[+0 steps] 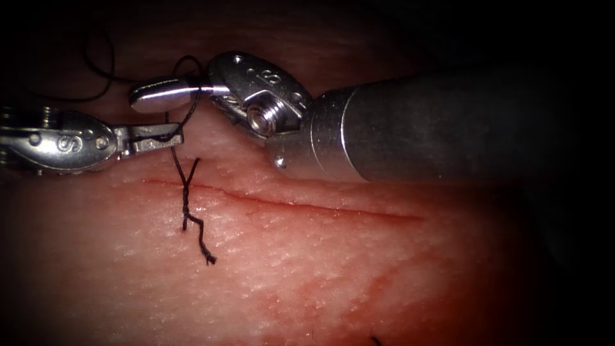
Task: Wound Closure
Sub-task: With the left tool, loop the suture clockwise once around the right driver, then grasp the short suture end with the right gripper, then to tie the knot pull the right gripper up and the left gripper down.
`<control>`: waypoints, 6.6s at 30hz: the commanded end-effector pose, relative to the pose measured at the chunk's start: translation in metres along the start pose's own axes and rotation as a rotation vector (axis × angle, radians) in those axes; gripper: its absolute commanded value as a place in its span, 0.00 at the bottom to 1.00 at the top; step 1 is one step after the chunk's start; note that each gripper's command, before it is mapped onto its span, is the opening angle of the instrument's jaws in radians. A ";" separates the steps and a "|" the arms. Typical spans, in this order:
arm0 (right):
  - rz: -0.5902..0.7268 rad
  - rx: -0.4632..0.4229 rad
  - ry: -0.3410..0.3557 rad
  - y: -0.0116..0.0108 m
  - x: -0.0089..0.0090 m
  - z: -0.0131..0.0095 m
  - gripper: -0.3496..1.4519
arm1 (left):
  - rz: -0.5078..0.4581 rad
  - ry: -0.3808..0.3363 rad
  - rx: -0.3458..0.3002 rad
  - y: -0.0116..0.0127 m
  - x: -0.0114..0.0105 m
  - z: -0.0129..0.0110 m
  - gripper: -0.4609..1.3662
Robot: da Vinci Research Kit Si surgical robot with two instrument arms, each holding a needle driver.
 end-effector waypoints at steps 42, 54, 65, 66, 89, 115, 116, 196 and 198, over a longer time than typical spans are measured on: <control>-0.342 0.692 -0.515 -0.0033 -0.0010 0.0023 0.01 | 0.006 0.005 -0.074 0.0000 0.0008 0.0007 0.06; -0.431 0.762 -0.522 -0.0042 -0.0017 0.0028 0.70 | 0.007 0.006 -0.077 -0.0001 0.0007 0.0006 0.06; -0.446 0.782 -0.559 -0.0046 -0.0025 0.0025 0.74 | 0.014 0.004 -0.074 -0.0002 0.0006 0.0004 0.06; -0.449 0.787 -0.567 -0.0046 -0.0028 0.0025 0.73 | 0.014 0.002 -0.072 -0.0002 0.0005 0.0004 0.06; -0.501 0.836 -0.582 -0.0059 -0.0070 0.0033 0.66 | 0.005 -0.001 -0.068 -0.0004 0.0002 0.0001 0.06; -0.519 0.882 -0.673 -0.0056 -0.0089 0.0029 0.34 | 0.000 -0.005 -0.064 -0.0003 0.0001 -0.0003 0.06; -0.520 0.893 -0.675 -0.0056 -0.0089 0.0029 0.23 | 0.000 -0.005 -0.064 -0.0003 0.0001 -0.0003 0.06; -0.376 0.415 -0.596 0.0031 -0.0001 -0.0012 0.00 | 0.065 -0.026 -0.107 0.0179 0.0045 -0.0135 0.06; -0.374 0.401 -0.597 0.0033 0.0000 -0.0013 0.00 | 0.067 -0.026 -0.111 0.0186 0.0047 -0.0137 0.06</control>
